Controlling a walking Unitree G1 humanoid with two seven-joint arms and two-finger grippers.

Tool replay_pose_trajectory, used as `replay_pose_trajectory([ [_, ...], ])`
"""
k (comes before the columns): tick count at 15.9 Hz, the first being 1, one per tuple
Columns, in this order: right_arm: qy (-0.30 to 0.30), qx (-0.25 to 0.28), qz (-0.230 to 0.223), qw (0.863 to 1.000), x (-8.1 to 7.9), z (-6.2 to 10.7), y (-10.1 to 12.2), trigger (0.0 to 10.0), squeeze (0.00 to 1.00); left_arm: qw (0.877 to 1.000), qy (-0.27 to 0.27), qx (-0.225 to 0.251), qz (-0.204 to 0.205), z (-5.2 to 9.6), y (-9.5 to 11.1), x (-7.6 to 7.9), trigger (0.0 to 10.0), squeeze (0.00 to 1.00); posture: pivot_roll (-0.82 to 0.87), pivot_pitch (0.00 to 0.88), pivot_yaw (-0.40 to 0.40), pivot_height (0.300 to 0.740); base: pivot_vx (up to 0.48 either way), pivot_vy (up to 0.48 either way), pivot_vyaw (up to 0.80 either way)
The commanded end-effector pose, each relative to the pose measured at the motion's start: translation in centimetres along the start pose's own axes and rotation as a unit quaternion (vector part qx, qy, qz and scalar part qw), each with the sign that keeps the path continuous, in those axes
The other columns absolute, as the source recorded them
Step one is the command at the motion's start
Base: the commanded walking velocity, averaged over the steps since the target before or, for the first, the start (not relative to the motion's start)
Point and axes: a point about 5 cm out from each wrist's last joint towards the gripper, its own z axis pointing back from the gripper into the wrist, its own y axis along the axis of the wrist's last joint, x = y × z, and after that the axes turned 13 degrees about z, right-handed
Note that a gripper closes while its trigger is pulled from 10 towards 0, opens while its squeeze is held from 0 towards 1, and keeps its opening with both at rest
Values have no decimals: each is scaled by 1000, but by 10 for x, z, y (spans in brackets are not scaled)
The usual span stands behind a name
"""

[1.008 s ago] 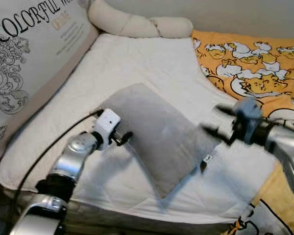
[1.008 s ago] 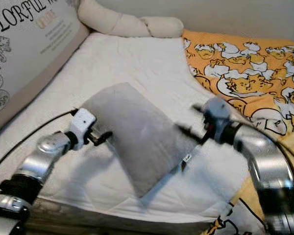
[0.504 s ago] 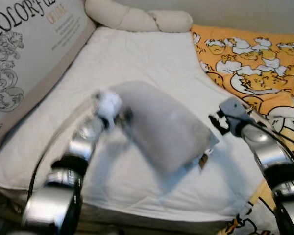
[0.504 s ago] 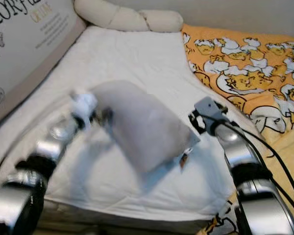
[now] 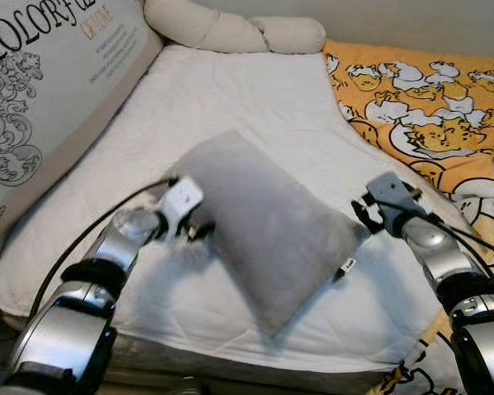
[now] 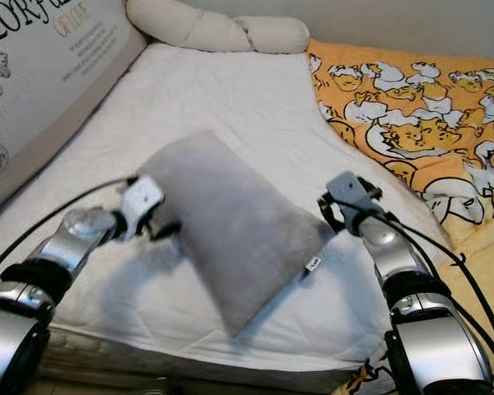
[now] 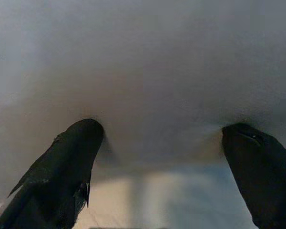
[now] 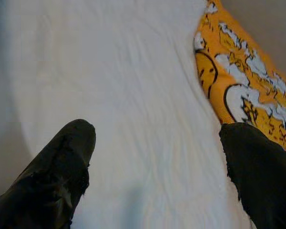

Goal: Clean up the room

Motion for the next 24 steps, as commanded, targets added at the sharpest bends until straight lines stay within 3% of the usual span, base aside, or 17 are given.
replay_pose_trajectory([
  [1,-27,4,-1,1000,9,-2,5,10000,0,998,-52,-28,-8,1,-3,5,10000,412,32,0,-4,740,0,0,0],
  [3,-36,-5,-16,999,11,-2,3,10000,0,991,-117,-66,-24,3,-12,15,10000,400,36,0,-2,740,0,0,0],
  [7,99,52,-71,991,-27,-6,17,10000,0,992,-104,-61,-27,-8,-11,27,10000,400,43,0,-7,740,0,0,0],
  [8,99,52,-71,991,-27,-6,17,10000,0,992,-104,-61,-27,-8,-11,27,10000,400,43,0,-7,740,0,0,0],
  [10,170,52,-81,981,-38,-2,11,10000,0,993,-96,-68,-23,-10,-14,30,10000,412,40,0,-1,740,0,0,0],
  [14,270,95,-135,949,-42,7,9,10000,0,994,-96,-55,-10,-13,-13,35,10000,412,32,0,5,740,0,0,0],
  [15,285,110,-155,940,-40,10,10,10000,0,995,-94,-43,-2,-13,-10,34,10000,412,32,0,4,740,0,0,0],
  [16,310,150,-204,917,-30,17,13,10000,0,996,-91,-16,10,-12,0,32,10000,412,30,0,0,740,0,0,0],
  [17,310,150,-204,917,-30,17,13,10000,0,996,-91,-16,10,-12,0,32,10000,412,30,0,0,740,0,0,0],
  [18,325,172,-221,903,-25,23,15,10000,0,996,-94,-3,14,-10,5,30,10000,412,29,0,-4,740,0,0,0],
  [19,358,197,-240,880,-19,39,12,10000,0,993,-115,13,18,-2,9,31,10000,408,23,0,-11,740,0,0,0],
  [23,399,201,-258,857,-21,70,0,10000,0,989,-150,15,8,15,2,42,10000,404,27,0,-26,740,0,0,0],
  [24,427,213,-267,837,-26,86,3,10000,0,988,-152,18,10,22,0,45,10000,404,28,0,-29,740,0,0,0],
])
